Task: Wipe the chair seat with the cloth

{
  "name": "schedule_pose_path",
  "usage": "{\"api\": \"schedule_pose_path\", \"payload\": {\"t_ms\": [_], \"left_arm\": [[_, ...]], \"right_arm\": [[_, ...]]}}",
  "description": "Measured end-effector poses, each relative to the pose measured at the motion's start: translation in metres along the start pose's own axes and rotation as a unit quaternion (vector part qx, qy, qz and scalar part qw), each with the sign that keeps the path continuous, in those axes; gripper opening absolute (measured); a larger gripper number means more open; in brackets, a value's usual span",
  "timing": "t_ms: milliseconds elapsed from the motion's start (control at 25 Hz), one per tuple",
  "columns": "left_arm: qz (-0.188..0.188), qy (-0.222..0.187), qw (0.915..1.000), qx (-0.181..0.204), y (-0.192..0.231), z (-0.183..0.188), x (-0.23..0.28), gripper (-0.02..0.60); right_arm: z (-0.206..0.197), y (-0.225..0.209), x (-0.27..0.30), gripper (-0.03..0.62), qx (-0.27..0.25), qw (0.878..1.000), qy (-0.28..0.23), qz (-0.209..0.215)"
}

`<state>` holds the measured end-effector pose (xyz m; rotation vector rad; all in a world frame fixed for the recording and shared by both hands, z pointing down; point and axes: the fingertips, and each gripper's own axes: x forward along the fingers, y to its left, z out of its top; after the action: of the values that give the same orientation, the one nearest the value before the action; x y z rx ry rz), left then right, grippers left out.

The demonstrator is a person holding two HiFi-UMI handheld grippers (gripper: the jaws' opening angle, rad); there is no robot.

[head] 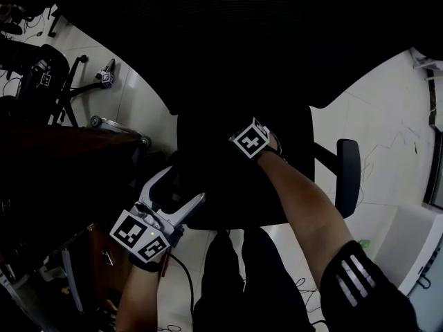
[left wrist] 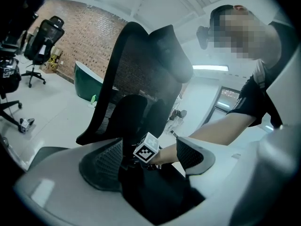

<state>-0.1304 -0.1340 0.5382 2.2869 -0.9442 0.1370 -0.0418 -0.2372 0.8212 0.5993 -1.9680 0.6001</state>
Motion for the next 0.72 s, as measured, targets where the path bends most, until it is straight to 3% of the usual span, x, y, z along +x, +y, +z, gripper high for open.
{"api": "schedule_pose_path", "payload": {"t_ms": [360, 720], "left_arm": [[-0.024, 0.014, 0.9996, 0.008, -0.029, -0.004, 0.021, 0.385], [-0.039, 0.016, 0.9990, 0.018, -0.050, -0.003, 0.027, 0.385]], "right_arm": [[-0.101, -0.087, -0.069, 0.051, 0.082, 0.994, 0.022, -0.065], [-0.134, -0.123, -0.103, 0.049, 0.145, 0.983, 0.045, -0.106]]}}
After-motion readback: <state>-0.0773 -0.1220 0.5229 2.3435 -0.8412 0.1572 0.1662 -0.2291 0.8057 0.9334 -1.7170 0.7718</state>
